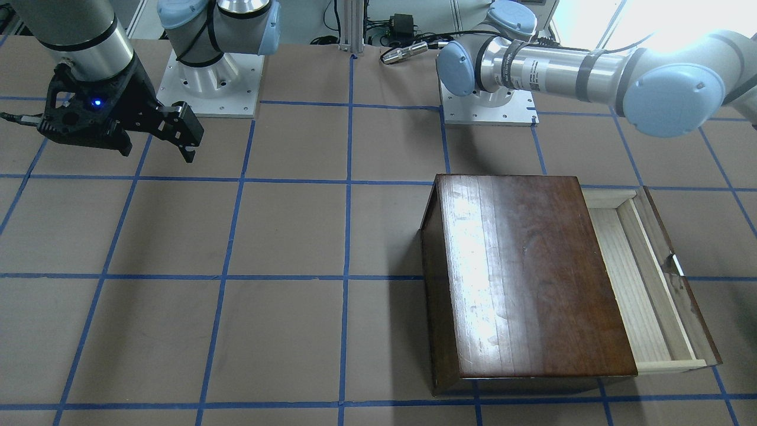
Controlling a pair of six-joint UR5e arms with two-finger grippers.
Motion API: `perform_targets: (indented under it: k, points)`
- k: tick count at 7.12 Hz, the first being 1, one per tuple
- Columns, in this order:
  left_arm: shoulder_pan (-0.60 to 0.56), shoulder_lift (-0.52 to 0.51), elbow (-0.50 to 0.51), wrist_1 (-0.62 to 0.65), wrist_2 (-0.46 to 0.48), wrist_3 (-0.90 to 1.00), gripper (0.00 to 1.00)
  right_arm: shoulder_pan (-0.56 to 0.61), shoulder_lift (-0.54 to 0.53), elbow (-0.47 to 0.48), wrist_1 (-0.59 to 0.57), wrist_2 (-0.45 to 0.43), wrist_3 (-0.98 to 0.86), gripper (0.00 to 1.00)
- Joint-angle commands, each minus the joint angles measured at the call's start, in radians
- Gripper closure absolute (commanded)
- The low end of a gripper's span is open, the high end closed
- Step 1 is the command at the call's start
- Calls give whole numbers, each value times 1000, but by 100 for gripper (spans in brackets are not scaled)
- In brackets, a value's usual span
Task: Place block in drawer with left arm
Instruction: 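Lift the yellow cube and carry it over the open drawer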
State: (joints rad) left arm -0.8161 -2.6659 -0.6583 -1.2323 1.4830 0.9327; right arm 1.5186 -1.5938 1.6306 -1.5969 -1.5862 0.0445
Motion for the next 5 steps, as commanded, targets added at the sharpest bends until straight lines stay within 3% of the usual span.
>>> perform_targets:
  k: [1, 5]
  points:
    - [0, 67, -36, -31, 3, 0, 57, 0, 0, 0, 0, 0, 0, 0]
    - [-9, 387, -326, -126, 22, -6, 57, 0, 0, 0, 0, 0, 0, 0]
